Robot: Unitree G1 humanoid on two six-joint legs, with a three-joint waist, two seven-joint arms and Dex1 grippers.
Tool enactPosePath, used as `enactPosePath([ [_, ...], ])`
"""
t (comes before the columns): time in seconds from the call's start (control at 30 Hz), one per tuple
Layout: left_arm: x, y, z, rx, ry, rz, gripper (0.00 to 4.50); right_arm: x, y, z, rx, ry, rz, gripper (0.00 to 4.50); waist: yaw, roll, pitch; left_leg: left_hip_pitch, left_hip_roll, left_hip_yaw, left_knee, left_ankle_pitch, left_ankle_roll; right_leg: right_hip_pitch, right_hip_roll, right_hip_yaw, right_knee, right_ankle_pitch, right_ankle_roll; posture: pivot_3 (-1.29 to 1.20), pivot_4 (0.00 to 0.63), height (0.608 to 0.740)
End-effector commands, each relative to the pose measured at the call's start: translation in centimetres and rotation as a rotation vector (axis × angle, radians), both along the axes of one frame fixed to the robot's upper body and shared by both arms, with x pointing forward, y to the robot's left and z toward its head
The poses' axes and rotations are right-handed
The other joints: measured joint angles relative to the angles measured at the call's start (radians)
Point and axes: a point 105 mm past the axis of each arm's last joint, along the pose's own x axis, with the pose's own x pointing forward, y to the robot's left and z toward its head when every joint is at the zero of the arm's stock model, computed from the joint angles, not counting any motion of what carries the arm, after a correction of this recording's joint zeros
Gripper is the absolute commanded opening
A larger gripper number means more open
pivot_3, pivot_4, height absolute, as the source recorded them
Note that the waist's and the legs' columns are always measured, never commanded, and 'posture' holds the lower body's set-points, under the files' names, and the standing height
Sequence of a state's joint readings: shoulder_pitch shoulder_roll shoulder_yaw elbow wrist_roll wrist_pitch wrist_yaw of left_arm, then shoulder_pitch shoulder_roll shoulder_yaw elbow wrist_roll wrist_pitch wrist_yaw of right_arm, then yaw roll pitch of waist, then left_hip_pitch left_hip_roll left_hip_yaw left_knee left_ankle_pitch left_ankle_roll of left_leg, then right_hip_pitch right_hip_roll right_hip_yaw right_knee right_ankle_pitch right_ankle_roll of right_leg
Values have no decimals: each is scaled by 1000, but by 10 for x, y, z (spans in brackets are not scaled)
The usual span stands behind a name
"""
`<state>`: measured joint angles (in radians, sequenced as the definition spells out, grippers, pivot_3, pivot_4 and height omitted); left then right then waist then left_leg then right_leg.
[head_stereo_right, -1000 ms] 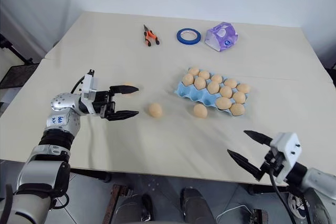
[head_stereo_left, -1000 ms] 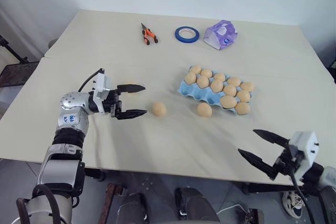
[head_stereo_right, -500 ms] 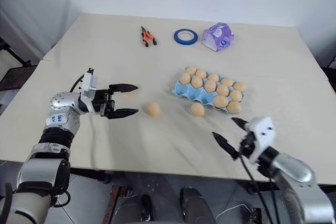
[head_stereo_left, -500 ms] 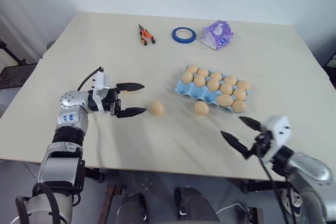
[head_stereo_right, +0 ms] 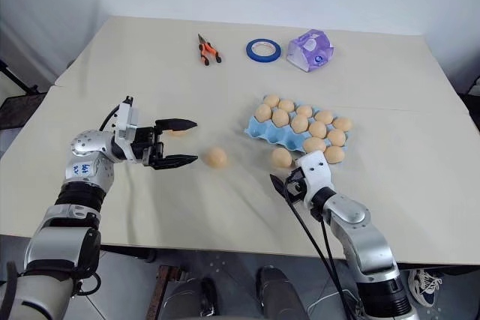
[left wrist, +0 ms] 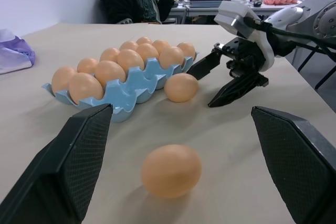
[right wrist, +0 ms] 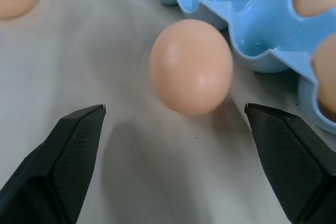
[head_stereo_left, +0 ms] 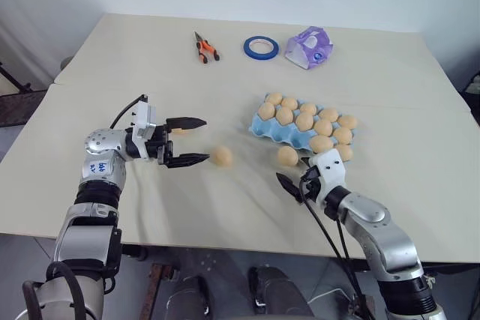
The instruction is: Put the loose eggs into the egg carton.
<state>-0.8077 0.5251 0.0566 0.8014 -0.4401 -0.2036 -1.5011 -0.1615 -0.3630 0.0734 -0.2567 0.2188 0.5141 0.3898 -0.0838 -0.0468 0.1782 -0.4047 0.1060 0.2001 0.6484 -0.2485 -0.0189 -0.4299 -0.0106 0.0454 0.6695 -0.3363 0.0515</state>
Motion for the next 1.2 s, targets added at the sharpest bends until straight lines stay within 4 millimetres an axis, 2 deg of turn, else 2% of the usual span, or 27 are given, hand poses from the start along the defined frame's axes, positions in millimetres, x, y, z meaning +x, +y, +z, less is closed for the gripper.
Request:
enactPosePath([
  [0.03, -7, 4, 6, 8, -36, -36, 4500, 12, 1, 5, -4, -46, -21, 4452, -2, 0, 0, 1, 0, 1, 0, 0, 0, 0, 0, 0, 1, 0, 0, 0, 150, 740],
  [0.27, -9, 4, 5, 5, -36, -37, 4500, 18, 14, 8, 38, -65, 4, 4452, -2, 0, 0, 1, 0, 0, 1, 1, -1, 0, 0, 1, 4, 0, 0, 0, 150, 740],
  [0.4, -10, 4, 5, 2, -37, -33, 4500, 20, 15, 11, 62, -92, -11, 3585, -2, 0, 0, 1, 0, 0, 1, 1, -1, 0, 0, 1, 4, 0, 0, 0, 150, 740],
  [0.6, -12, 5, 3, 0, -36, -31, 4500, 18, 17, 17, 70, -111, 3, 1568, -2, 0, 0, 1, 0, 0, 1, 1, -1, 0, 0, 1, 4, 0, 0, 0, 150, 740],
  [0.67, -12, 4, 3, -2, -36, -29, 4500, 17, 17, 21, 76, -122, 7, 1297, -2, 0, 0, 1, 0, 0, 1, 1, -1, 0, 0, 0, 4, 0, 0, 0, 150, 740],
  [0.8, -12, 4, 3, -3, -34, -30, 4500, 11, 18, 33, 78, -154, 31, 1171, -2, 0, 0, 1, 0, 0, 1, 1, -1, 0, 0, 1, 4, 0, 0, 0, 150, 740],
  [0.97, -13, 5, 2, -7, -29, -26, 4500, 1, 13, 66, 73, -221, 55, 1163, -2, 0, 0, 1, 0, 0, 0, 1, -1, 0, 0, 1, 4, 0, 0, 0, 150, 740],
  [1.07, -12, 4, 1, -9, -26, -24, 4500, 11, 5, 86, 62, -258, 7, 1163, -3, 0, 0, 1, 0, 0, 1, 1, -1, 0, 0, 1, 4, 0, 0, 0, 150, 740],
  [1.2, -11, 1, 1, -15, -27, -25, 4500, 28, -5, 84, 20, -250, -40, 1163, -2, 0, 0, 2, 0, -1, 1, 1, -1, 0, 0, 1, 4, 0, -1, 0, 150, 740],
])
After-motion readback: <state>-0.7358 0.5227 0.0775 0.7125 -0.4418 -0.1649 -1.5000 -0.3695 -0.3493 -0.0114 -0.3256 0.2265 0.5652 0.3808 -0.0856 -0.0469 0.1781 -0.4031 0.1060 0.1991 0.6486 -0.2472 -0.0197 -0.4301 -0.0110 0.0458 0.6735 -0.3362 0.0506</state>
